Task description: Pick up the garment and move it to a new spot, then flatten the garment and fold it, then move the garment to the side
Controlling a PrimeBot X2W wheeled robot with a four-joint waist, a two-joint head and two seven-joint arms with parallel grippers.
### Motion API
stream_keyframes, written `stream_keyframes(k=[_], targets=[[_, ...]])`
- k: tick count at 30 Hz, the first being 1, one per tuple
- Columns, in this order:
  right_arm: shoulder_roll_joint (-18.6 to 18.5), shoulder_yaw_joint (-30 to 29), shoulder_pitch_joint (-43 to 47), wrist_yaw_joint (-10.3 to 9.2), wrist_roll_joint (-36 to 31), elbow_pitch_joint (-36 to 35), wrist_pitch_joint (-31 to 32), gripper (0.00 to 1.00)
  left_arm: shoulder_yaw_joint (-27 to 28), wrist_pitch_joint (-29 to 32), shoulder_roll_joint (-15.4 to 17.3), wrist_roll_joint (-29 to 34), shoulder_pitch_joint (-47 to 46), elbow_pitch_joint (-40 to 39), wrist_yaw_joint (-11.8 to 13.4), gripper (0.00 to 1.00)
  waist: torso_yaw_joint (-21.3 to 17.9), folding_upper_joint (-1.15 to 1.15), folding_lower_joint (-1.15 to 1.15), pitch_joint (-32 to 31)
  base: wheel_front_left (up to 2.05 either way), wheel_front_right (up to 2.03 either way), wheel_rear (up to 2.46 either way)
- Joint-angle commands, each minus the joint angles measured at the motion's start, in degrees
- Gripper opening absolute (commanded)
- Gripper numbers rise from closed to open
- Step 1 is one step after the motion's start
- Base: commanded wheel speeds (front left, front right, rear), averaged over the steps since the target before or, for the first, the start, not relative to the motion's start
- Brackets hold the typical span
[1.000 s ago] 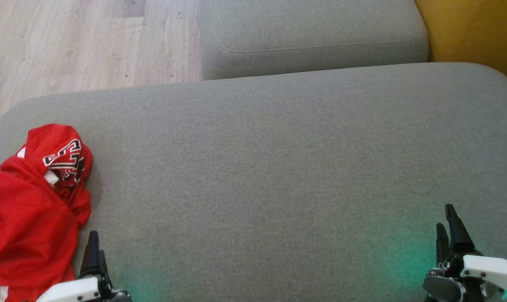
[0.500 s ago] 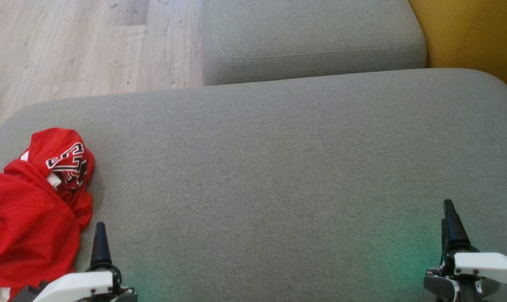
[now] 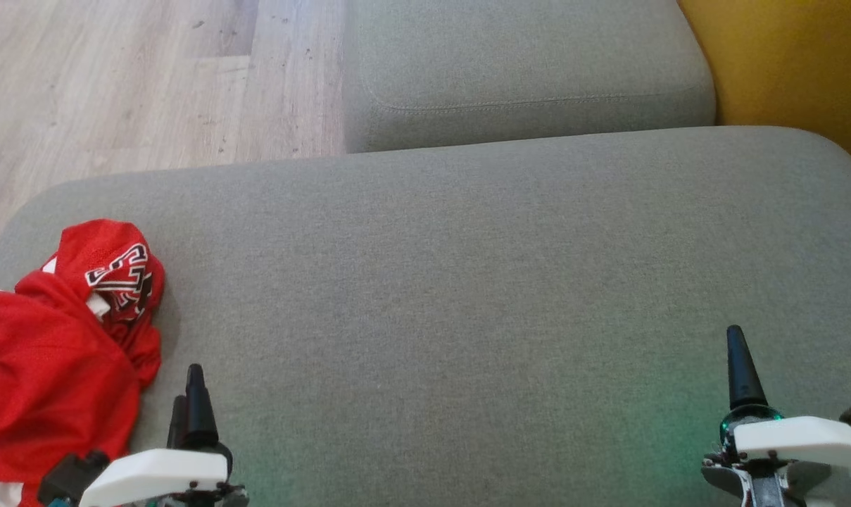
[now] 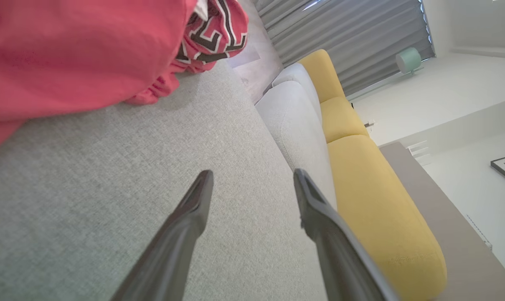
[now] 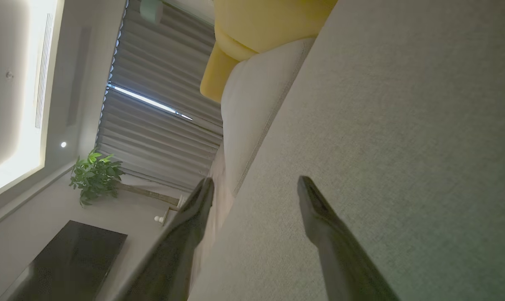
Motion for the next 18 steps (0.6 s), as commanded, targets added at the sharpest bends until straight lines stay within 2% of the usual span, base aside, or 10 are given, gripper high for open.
stream_keyframes(k=[1,18], targets=[[-0.3,0.9,-1.1,0.16,-2.5,-2.5,-0.9,1.00,-0.1,-1.0,0.5,2.3,-1.2,-2.4,0.3,1.00,0.1,0.00,0.00,-0.2,0.00,0.00,0.00],[-0.4,3.2,0.1,0.22,-15.1,-5.3,-3.6,1.00,-3.7,-3.7,1.0,15.2,-0.6,-5.6,3.6,1.00,0.7,0.00,0.00,-1.6,0.00,0.00,0.00]])
